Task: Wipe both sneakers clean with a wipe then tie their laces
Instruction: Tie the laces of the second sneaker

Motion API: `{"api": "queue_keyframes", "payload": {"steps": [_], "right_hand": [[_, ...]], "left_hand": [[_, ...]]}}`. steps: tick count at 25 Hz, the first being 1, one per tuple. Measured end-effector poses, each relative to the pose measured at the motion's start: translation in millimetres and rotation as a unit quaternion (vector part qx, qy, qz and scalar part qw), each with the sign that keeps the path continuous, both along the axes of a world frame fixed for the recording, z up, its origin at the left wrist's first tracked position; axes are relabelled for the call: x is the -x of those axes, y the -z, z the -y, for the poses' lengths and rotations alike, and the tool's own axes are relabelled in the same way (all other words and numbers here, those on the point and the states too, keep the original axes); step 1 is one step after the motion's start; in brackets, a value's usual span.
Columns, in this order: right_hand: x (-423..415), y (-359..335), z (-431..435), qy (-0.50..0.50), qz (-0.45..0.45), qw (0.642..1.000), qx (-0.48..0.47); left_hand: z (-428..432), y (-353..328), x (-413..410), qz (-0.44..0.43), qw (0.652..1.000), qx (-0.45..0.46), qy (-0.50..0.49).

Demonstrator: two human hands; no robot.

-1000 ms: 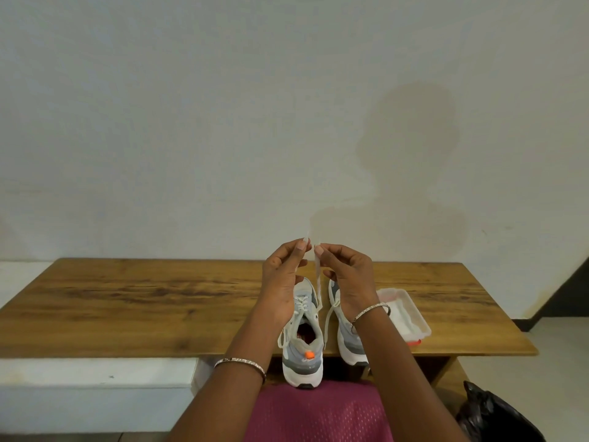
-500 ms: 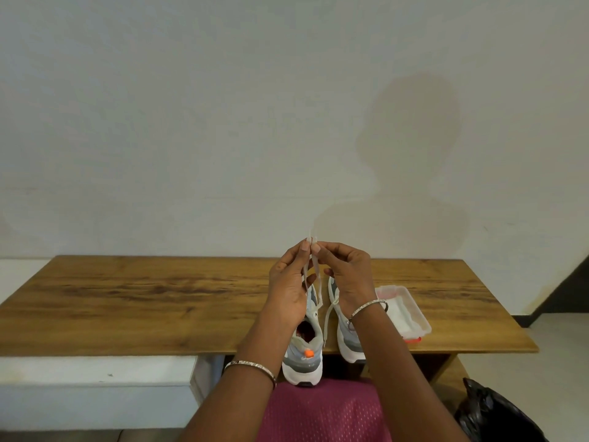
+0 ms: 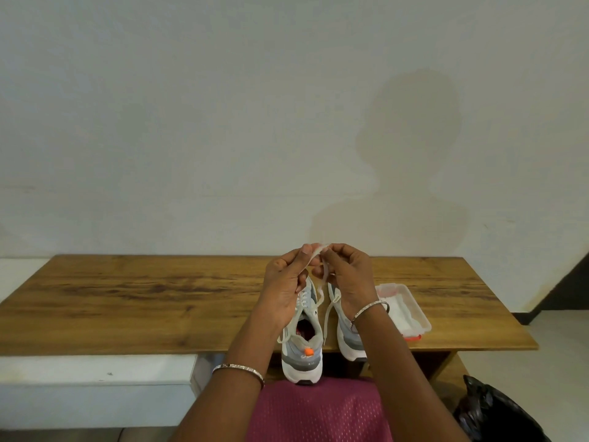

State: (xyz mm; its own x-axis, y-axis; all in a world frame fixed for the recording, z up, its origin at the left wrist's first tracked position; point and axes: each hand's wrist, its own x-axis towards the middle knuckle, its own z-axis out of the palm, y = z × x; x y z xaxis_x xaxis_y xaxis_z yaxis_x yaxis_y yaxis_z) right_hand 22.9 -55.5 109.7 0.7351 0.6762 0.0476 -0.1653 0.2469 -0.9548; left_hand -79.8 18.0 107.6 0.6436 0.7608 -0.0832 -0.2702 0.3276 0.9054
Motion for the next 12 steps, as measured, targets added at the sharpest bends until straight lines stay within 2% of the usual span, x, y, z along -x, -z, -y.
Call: {"api": "queue_keyframes", "payload": {"steps": [5,9,12], "right_hand": [[4,1,3,-0.013,0.084,0.995,0.054],[1,-1,14,-0.048,0.141,0.987,0.064],[1,2,21,-0.090,0.123,0.987,0.047]], "left_hand": [[-2,-2,-2,-0.035,0.999,-0.020,0.006],[1,-3,-7,-0.029,0.999,-0.005,-0.015],[1,-4,-10,-0.017,0.999,0.003,-0.039]]}}
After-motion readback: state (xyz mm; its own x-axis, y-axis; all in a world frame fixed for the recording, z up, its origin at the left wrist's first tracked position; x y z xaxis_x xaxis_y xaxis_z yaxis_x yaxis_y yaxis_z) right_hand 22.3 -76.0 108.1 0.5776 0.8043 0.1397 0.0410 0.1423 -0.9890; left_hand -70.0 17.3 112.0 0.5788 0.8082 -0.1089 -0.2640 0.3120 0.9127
